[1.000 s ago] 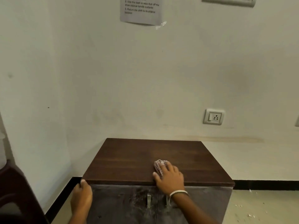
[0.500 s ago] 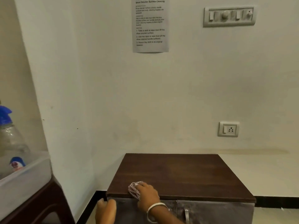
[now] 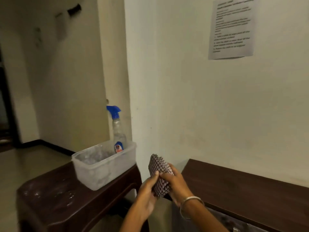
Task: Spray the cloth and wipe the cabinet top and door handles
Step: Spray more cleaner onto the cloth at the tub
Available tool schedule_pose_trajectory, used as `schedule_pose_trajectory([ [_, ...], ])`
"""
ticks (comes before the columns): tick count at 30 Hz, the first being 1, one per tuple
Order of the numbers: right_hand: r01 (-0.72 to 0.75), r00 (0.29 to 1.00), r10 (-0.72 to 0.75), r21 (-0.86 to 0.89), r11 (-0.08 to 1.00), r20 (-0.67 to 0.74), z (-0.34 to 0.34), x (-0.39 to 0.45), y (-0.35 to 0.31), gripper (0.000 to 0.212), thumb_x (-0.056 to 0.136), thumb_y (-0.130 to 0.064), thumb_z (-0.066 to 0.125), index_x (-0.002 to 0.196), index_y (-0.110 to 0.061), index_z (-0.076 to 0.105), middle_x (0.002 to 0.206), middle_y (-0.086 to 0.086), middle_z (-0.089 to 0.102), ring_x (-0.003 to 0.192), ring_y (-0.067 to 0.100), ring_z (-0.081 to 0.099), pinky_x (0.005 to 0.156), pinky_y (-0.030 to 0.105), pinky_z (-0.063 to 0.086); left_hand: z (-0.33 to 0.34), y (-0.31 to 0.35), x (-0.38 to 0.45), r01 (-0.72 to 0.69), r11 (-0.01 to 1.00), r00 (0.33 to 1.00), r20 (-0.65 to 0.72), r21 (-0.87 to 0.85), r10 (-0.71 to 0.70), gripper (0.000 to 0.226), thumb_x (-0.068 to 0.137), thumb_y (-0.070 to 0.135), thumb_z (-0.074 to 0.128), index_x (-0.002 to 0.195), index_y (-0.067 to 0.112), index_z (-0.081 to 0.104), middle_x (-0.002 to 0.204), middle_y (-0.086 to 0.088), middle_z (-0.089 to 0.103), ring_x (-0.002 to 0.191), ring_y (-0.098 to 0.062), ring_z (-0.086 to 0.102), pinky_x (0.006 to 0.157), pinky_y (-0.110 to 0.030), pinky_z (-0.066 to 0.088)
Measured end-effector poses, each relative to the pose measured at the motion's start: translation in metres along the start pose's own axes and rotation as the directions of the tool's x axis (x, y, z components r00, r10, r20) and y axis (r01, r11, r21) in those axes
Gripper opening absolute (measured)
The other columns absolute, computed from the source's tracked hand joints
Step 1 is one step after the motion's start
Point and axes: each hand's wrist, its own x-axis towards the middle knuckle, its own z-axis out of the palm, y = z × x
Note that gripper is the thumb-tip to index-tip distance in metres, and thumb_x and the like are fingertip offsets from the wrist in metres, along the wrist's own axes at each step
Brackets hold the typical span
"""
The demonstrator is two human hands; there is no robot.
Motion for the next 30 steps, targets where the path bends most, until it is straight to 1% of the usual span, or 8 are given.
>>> schedule_pose_trajectory([
  [2, -0.046, 0.997, 0.036, 0.145, 0.988, 0.075, 0.022, -0.002, -0.006, 0.034, 0.084, 0.001, 0.056, 0.118, -0.006, 0.061, 0.113, 0.022, 0.068, 0.109, 0.036, 0.064, 0.101, 0.051, 0.047, -0.012, 0.014, -0.012, -0.057, 0.994, 0.998, 0.011, -0.088, 0.058, 0.041, 0.084, 0.026, 0.06, 0.115, 0.001, 0.064, 0.111, -0.019, 0.071, 0.103, -0.029, 0.066, 0.086, -0.039, 0.055],
  [5, -0.114, 0.984, 0.07, 0.279, 0.954, 0.164, 0.057, -0.01, -0.012, 0.036, 0.086, -0.003, 0.058, 0.121, -0.004, 0.058, 0.119, 0.023, 0.064, 0.113, 0.035, 0.062, 0.103, 0.049, 0.045, -0.022, 0.036, -0.028, -0.142, 0.97, 0.988, 0.032, -0.198, 0.151, 0.039, 0.084, 0.025, 0.062, 0.115, 0.002, 0.064, 0.109, -0.019, 0.071, 0.095, -0.027, 0.07, 0.072, -0.036, 0.06],
  [8, -0.138, 0.982, 0.087, 0.318, 0.938, 0.169, 0.089, -0.013, -0.017, 0.033, 0.086, -0.007, 0.06, 0.118, -0.003, 0.058, 0.116, 0.022, 0.065, 0.109, 0.033, 0.064, 0.095, 0.044, 0.051, -0.028, 0.056, -0.034, -0.273, 0.936, 0.962, -0.036, -0.224, 0.272, 0.051, 0.069, 0.028, 0.078, 0.112, 0.003, 0.066, 0.107, -0.018, 0.072, 0.093, -0.025, 0.072, 0.073, -0.035, 0.06],
  [13, -0.079, 0.962, 0.06, 0.06, 0.995, 0.267, 0.128, 0.0, -0.039, 0.029, 0.087, -0.019, 0.063, 0.115, -0.012, 0.061, 0.113, 0.012, 0.069, 0.106, 0.025, 0.066, 0.097, 0.043, 0.052, -0.037, 0.093, -0.041, -0.405, 0.889, 0.914, -0.117, -0.214, 0.388, 0.04, 0.081, 0.026, 0.061, 0.115, 0.005, 0.062, 0.103, -0.015, 0.074, 0.094, -0.024, 0.071, 0.085, -0.039, 0.055],
  [17, 0.036, 0.911, 0.032, -0.156, 0.987, 0.412, 0.141, 0.019, -0.062, 0.028, 0.088, -0.027, 0.062, 0.115, -0.019, 0.062, 0.113, 0.002, 0.068, 0.103, 0.013, 0.064, 0.079, 0.024, 0.051, -0.052, 0.126, -0.038, -0.516, 0.843, 0.854, -0.176, -0.151, 0.49, 0.03, 0.09, 0.018, 0.056, 0.118, 0.011, 0.059, 0.105, -0.015, 0.072, 0.097, -0.027, 0.069, 0.076, -0.04, 0.057],
  [20, 0.181, 0.939, -0.062, -0.331, 0.926, 0.34, 0.139, 0.049, -0.073, 0.033, 0.093, -0.033, 0.056, 0.123, -0.02, 0.055, 0.122, 0.0, 0.059, 0.097, 0.003, 0.057, 0.072, 0.017, 0.043, -0.07, 0.156, -0.026, -0.546, 0.835, 0.815, -0.28, -0.072, 0.508, 0.043, 0.087, 0.017, 0.063, 0.129, 0.011, 0.054, 0.118, -0.017, 0.066, 0.106, -0.032, 0.065, 0.076, -0.042, 0.059],
  [25, 0.25, 0.966, -0.144, -0.642, 0.725, 0.214, 0.137, 0.11, -0.07, 0.058, 0.087, -0.032, 0.065, 0.137, -0.017, 0.038, 0.142, 0.007, 0.041, 0.126, 0.024, 0.045, 0.104, 0.041, 0.044, -0.097, 0.193, 0.004, -0.527, 0.85, 0.79, -0.359, 0.016, 0.497, 0.05, 0.082, 0.016, 0.07, 0.129, 0.009, 0.054, 0.122, -0.019, 0.064, 0.111, -0.036, 0.062, 0.096, -0.056, 0.049],
  [30, 0.306, 0.942, -0.127, -0.639, 0.706, 0.312, 0.161, 0.15, -0.07, 0.077, 0.087, -0.034, 0.065, 0.148, -0.016, 0.022, 0.155, 0.007, 0.028, 0.138, 0.028, 0.035, 0.107, 0.042, 0.037, -0.118, 0.209, 0.028, -0.53, 0.841, 0.807, -0.368, -0.11, 0.461, 0.053, 0.087, 0.037, 0.061, 0.129, 0.007, 0.054, 0.118, -0.019, 0.064, 0.111, -0.037, 0.059, 0.098, -0.052, 0.047],
])
